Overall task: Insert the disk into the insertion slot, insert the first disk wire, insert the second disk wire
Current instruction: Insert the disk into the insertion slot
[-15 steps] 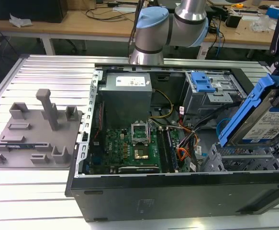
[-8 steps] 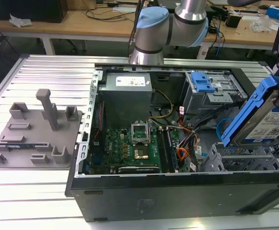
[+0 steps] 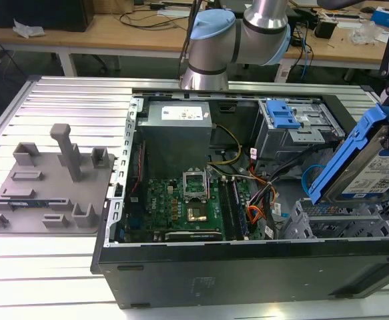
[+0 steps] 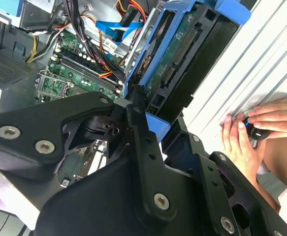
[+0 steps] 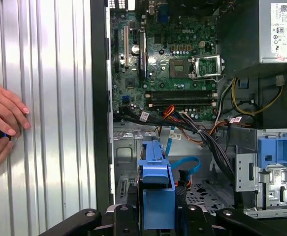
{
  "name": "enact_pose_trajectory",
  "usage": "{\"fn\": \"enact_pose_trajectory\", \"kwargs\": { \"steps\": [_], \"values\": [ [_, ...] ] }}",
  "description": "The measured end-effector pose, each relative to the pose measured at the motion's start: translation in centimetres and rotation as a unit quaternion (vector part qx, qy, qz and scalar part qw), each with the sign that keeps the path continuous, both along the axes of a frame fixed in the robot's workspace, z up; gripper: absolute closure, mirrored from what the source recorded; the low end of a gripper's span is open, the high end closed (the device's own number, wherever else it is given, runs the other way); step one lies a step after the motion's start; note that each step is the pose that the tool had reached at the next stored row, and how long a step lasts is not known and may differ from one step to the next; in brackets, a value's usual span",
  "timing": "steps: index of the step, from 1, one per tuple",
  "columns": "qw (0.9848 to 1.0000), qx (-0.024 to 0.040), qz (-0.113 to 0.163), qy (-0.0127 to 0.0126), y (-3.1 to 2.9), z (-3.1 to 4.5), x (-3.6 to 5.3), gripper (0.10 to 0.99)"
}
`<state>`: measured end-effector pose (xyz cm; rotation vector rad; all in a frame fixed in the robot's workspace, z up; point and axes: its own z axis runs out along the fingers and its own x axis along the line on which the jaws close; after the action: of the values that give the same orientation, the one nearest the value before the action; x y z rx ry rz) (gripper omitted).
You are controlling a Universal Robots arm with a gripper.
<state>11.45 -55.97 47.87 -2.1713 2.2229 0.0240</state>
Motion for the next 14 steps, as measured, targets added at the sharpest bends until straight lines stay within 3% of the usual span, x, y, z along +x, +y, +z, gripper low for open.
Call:
{"fn": "enact_pose_trajectory", "kwargs": {
  "steps": [14],
  "values": [
    [1.0000, -0.0002, 0.000, 0.0000, 0.04, -0.66, -0.11, 0.722]
  ]
}}
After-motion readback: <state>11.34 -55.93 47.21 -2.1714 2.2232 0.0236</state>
